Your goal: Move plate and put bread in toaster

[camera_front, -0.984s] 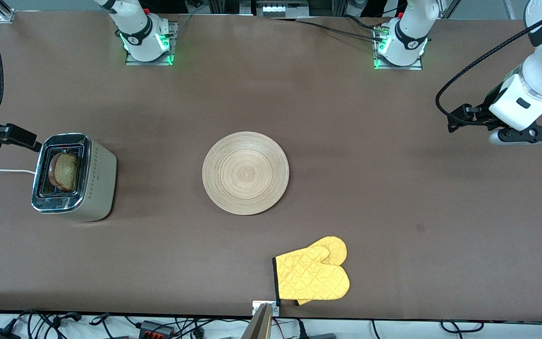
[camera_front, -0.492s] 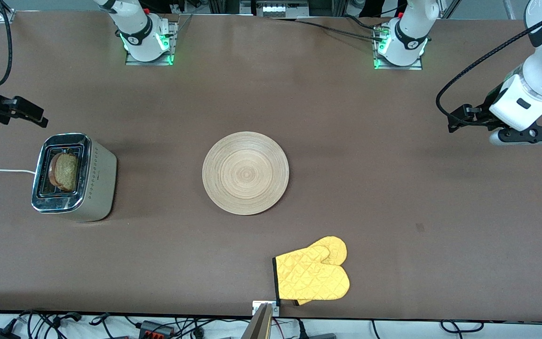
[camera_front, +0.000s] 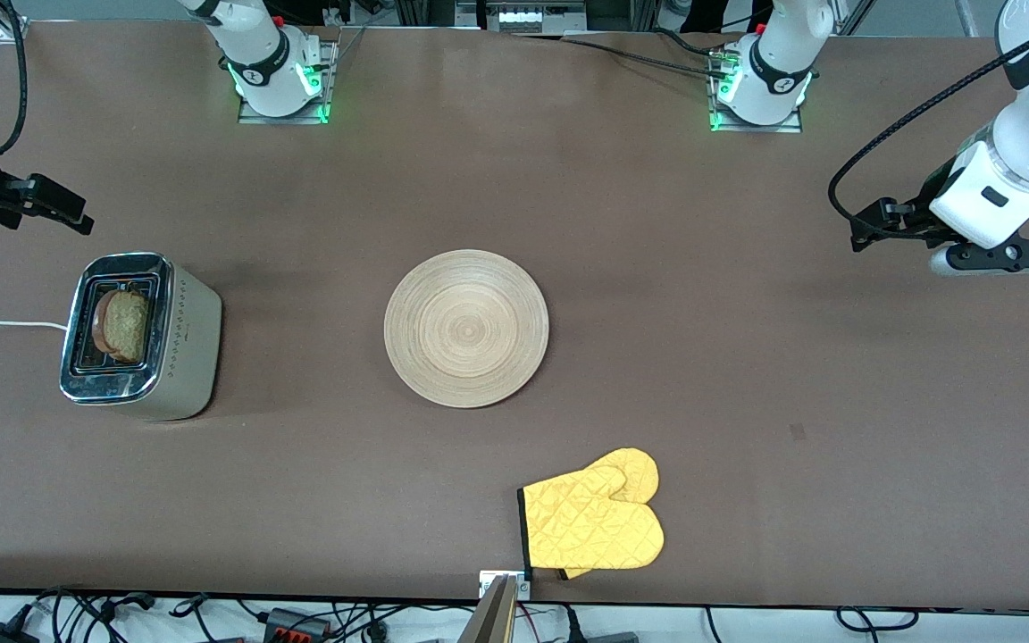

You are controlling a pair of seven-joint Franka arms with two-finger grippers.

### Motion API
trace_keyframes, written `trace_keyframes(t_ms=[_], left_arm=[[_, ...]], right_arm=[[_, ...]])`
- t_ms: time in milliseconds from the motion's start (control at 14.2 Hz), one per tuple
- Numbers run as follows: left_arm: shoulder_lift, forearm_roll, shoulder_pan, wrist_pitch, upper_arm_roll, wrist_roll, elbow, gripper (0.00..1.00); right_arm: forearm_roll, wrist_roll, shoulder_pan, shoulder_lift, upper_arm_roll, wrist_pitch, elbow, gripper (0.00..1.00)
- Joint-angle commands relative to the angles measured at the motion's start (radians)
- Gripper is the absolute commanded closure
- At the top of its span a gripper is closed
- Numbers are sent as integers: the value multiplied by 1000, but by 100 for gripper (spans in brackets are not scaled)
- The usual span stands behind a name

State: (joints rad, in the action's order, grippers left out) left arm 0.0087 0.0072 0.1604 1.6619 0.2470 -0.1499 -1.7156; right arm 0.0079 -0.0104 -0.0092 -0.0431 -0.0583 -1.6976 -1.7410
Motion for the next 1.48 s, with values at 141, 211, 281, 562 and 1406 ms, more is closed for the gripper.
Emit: trace_keyframes(t_ms=[141, 211, 281, 562, 1406], left_arm=[[4, -16, 10, -17, 0, 7, 13, 0], [2, -16, 10, -17, 0, 7, 13, 0], [2, -16, 10, -17, 0, 7, 13, 0], [4, -18, 10, -17, 0, 9, 13, 0], [7, -18, 13, -17, 0, 9, 13, 0]], right_arm=[[-8, 14, -12, -9, 12, -11, -3, 0], [-6, 14, -12, -9, 12, -5, 8, 0], [-5, 14, -14, -9, 11, -5, 9, 0], [-5, 12, -24, -8, 12, -5, 9, 0], [0, 14, -63, -14, 57, 33, 2, 0]])
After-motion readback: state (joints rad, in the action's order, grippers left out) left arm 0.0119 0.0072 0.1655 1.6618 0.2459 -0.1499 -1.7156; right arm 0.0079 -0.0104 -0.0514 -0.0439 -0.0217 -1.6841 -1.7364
